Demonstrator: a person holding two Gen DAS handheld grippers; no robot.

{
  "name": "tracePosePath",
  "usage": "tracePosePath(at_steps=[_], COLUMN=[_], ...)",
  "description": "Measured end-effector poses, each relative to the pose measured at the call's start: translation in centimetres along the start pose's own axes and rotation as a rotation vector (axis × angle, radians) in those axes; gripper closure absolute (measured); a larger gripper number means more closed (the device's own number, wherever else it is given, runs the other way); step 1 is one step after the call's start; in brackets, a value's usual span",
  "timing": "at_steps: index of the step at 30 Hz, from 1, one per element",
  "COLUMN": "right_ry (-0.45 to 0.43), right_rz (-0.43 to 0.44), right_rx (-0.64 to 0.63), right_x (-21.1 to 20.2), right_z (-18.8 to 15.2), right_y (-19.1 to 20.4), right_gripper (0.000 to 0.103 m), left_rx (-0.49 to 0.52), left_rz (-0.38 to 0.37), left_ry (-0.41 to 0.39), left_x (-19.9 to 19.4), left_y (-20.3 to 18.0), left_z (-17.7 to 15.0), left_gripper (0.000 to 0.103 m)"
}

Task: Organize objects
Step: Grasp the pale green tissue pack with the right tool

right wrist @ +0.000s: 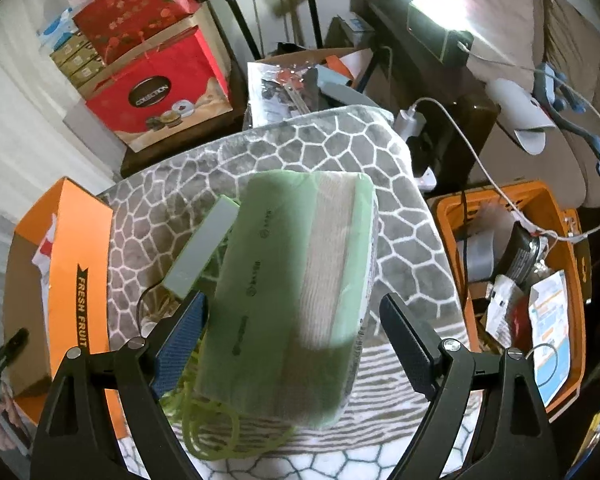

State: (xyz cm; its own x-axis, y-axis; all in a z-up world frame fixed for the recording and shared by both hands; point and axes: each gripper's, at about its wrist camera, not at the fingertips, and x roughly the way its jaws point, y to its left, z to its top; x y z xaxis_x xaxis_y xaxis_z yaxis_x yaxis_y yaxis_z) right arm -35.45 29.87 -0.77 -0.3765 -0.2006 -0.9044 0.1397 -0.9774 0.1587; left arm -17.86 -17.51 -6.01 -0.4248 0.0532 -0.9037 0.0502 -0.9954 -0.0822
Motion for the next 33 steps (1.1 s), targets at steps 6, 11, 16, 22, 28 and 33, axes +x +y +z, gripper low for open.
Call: tracePosePath(at_steps=[6,11,16,22,28,33], right_ry=[-0.004,-0.012,-0.025,-0.039,-0.075,-0.117], right_rz=[-0.036,-0.048,-0.046,-0.052,-0.059,-0.063], right_rx=[0.0,-0.013,-0.034,-0.07,-0.086,-0.099], right_x=[0.9,1.1,1.0,0.9,0.1,-1.3], right_z=[-0.1,-0.2,-0.4,-0.5,-0.4,0.0], right_y=[-0.1,0.2,0.6,1.1,1.3,1.6], right_gripper=[0.001,0.001,0.007,0.022,0.028,0.029], left_rx=[-0.002,-0.001,-0.003,-0.005,-0.005,-0.006], left_rz=[-0.002,0.0,-0.001,-0.002,-0.002,-0.002], left_ry=[0.0,0.0,-0.001,-0.001,-0.001,-0.001], left_x=[0.0,0.0,0.0,0.0,0.0,0.0], left_y=[0.0,0.0,-0.1,-0.1,-0.1,-0.1], left_z=[0.0,0.0,0.0,0.0,0.0,0.0], left_gripper=[0.098,0.098,0.098,0.098,0.098,0.098])
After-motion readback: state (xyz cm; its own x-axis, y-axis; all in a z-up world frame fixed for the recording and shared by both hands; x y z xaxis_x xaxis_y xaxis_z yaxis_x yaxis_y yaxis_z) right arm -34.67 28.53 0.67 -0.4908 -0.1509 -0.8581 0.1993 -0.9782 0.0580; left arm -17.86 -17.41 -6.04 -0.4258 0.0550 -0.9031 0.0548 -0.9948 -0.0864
